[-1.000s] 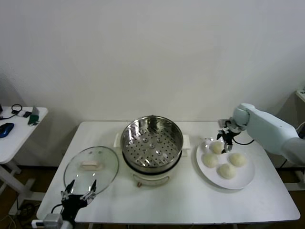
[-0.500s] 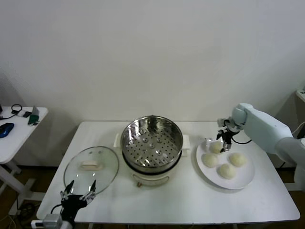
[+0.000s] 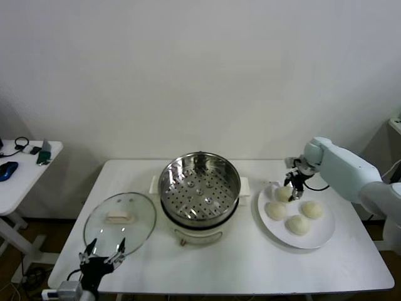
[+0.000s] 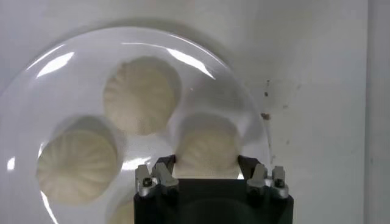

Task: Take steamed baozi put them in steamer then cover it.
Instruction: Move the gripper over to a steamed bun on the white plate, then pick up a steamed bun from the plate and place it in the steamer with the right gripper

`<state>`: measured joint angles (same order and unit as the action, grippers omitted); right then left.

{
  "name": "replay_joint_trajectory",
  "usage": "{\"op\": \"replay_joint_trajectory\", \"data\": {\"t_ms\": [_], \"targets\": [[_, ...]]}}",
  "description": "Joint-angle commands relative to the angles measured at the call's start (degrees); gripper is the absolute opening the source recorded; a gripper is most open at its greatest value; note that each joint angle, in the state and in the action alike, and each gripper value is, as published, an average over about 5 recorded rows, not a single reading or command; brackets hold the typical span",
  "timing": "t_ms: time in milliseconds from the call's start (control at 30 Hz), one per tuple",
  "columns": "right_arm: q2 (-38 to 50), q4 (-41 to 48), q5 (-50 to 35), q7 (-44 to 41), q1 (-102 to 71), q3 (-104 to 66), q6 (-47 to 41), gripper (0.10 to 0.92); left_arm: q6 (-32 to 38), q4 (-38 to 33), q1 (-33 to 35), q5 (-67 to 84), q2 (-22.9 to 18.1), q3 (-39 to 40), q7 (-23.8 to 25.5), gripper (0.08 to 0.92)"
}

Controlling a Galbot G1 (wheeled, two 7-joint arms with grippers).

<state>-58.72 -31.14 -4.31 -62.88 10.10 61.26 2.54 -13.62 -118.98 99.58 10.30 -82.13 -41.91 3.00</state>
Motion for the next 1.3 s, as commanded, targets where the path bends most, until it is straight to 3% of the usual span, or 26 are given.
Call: {"op": "replay_joint_trajectory", "data": {"t_ms": [33,300,633,867,1067,1300], "targets": [[0.03,-0.45,-0.11,-0.45,1.21,1.39,0.54,0.673,-0.03,-0.07,0.01,-0.03,-0.07,0.11,-0.09,0.823],[2.37,-6.27,-1.56,-1.49,6.54,6.66,1.6,0.664,0.03,-0.52,0.22,0.07,-0.38,0.02,-0.32,0.823],[6.92,-29.53,-7.68,-2.42,31.69,23.44,4.86,0.661,-0.12,-2.16,0.79,0.07,-0.48,0.02,-0.66,0.823],[2.5,-43.78,-9.78,-3.17,49.27,28.8,10.66,0.653,-0.37,-3.66,1.6,-0.14,-0.16,0.04,-0.74,0.823],[-4.12,-53.86,-8.72,-1.69,53.0,27.14,13.96,0.646,-0.4,-4.13,1.69,-0.54,-0.2,0.36,-0.69,0.823],[-13.01,-53.74,-3.03,0.87,45.17,26.12,15.1,0.647,-0.31,-4.56,1.83,-1.15,-0.35,0.19,-0.64,0.823]]}}
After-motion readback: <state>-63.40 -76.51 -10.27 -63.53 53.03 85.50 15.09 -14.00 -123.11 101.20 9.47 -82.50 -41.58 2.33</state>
